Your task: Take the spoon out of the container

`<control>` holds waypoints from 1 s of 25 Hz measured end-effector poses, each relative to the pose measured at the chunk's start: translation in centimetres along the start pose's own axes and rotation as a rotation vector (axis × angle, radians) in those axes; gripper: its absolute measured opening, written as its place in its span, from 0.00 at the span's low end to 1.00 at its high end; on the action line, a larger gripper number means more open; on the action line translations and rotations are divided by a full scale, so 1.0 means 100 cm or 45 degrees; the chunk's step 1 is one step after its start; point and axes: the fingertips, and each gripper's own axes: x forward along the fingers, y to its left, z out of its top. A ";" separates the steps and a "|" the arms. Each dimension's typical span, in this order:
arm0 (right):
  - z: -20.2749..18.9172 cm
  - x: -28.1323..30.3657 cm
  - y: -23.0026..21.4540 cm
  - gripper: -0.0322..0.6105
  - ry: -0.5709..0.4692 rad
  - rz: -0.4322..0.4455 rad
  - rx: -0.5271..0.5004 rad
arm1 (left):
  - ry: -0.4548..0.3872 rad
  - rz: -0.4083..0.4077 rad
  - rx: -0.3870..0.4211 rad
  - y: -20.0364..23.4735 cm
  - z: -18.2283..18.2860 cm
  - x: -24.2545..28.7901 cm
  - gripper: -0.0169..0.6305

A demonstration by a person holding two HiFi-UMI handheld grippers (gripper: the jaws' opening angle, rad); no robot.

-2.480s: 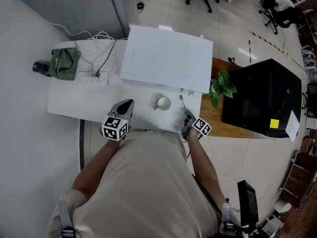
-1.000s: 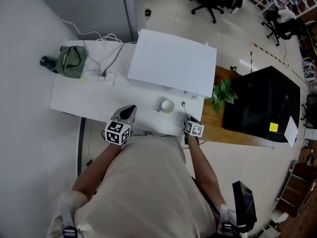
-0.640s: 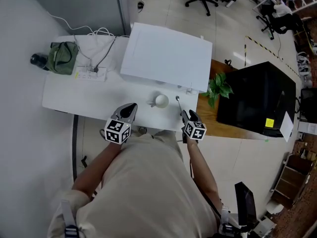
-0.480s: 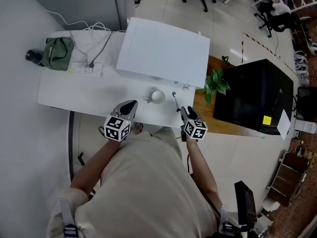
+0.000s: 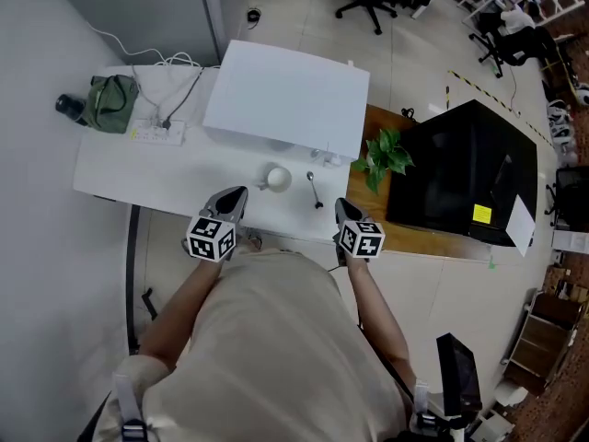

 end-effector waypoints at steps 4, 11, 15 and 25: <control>-0.010 -0.021 -0.007 0.05 0.076 -0.012 -0.086 | -0.004 0.027 0.024 -0.025 -0.003 -0.010 0.03; -0.026 -0.058 -0.009 0.05 0.083 0.121 -0.118 | -0.047 0.124 0.022 -0.062 -0.013 -0.030 0.03; -0.029 -0.079 -0.015 0.05 0.064 0.156 -0.130 | -0.073 0.167 0.020 -0.084 -0.021 -0.046 0.03; -0.053 -0.135 -0.018 0.05 0.047 0.251 -0.186 | -0.124 0.234 0.021 -0.140 -0.056 -0.096 0.03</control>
